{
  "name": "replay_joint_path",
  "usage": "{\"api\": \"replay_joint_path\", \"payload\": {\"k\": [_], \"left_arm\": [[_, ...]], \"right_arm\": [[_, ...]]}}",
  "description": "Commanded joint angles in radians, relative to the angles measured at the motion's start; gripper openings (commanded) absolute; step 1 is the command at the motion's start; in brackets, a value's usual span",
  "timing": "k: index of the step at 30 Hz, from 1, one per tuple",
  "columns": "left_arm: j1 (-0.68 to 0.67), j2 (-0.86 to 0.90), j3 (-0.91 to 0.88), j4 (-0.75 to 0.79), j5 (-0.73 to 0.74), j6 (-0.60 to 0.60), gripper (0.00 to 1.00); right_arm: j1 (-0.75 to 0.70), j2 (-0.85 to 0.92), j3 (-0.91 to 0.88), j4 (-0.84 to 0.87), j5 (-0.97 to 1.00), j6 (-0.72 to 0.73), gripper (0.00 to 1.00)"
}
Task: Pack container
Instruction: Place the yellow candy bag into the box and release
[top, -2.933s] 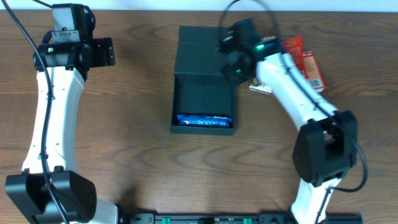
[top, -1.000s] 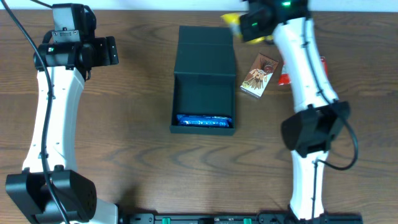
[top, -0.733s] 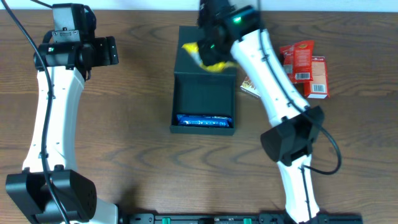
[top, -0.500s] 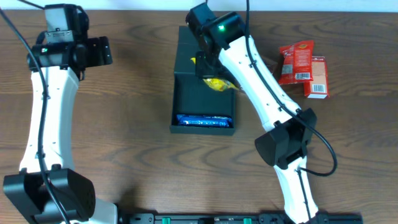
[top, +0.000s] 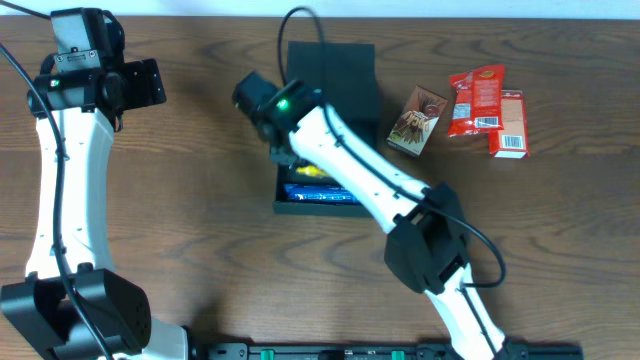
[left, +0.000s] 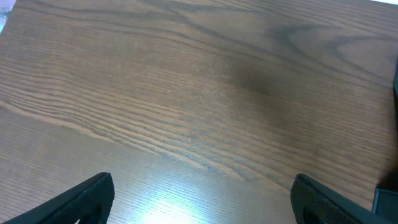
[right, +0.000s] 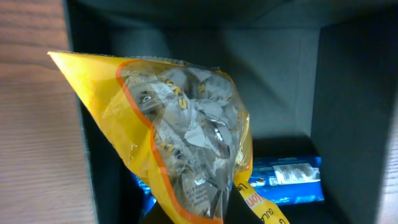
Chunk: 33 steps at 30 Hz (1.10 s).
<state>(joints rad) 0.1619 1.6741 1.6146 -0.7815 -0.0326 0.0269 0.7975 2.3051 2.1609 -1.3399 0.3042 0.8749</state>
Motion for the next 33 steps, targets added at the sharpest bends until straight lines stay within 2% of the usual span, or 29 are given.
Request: {"api": "replay_joint_path", "payload": {"k": [1,6,8,9,13,15,17,18,20,21,22,26,33], "left_arm": [[0.003,0.006,-0.002,0.000,0.001,0.004,0.92],[0.003,0.006,-0.002,0.000,0.001,0.003,0.92],[0.003,0.006,-0.002,0.000,0.007,0.003,0.92],[0.003,0.006,-0.002,0.000,0.008,0.003,0.92],[0.003,0.006,-0.002,0.000,0.008,0.003,0.92],[0.003,0.006,-0.002,0.000,0.008,0.003,0.92],[0.003,0.006,-0.002,0.000,0.008,0.003,0.92],[0.003,0.006,-0.002,0.000,0.008,0.003,0.92],[0.003,0.006,-0.002,0.000,0.008,0.003,0.92],[0.003,0.006,-0.002,0.000,0.008,0.003,0.92],[0.003,0.006,-0.002,0.000,0.008,0.003,0.92],[0.003,0.006,-0.002,0.000,0.008,0.003,0.92],[0.003,0.006,-0.002,0.000,0.008,0.003,0.92]], "right_arm": [[0.001,0.005,-0.053,0.034,0.085,0.072,0.02],[0.006,0.005,-0.105,0.112,0.067,0.062,0.02],[0.008,0.005,-0.112,0.134,0.058,0.011,0.52],[0.008,0.005,-0.111,0.140,0.058,-0.019,0.69],[0.006,-0.009,-0.074,0.136,0.058,-0.167,0.84],[0.005,-0.024,-0.031,0.113,0.058,-0.206,0.85],[0.004,-0.048,0.029,0.081,0.058,-0.242,0.82],[0.002,-0.063,0.051,0.071,0.058,-0.265,0.73],[-0.005,-0.093,0.071,0.065,0.058,-0.314,0.33],[-0.011,-0.105,0.070,0.063,0.051,-0.328,0.06],[-0.023,-0.108,0.070,0.057,0.021,-0.357,0.02],[-0.068,-0.098,0.014,0.057,-0.145,-0.446,0.02],[-0.103,-0.094,-0.289,0.281,-0.378,-0.563,0.02]]}}
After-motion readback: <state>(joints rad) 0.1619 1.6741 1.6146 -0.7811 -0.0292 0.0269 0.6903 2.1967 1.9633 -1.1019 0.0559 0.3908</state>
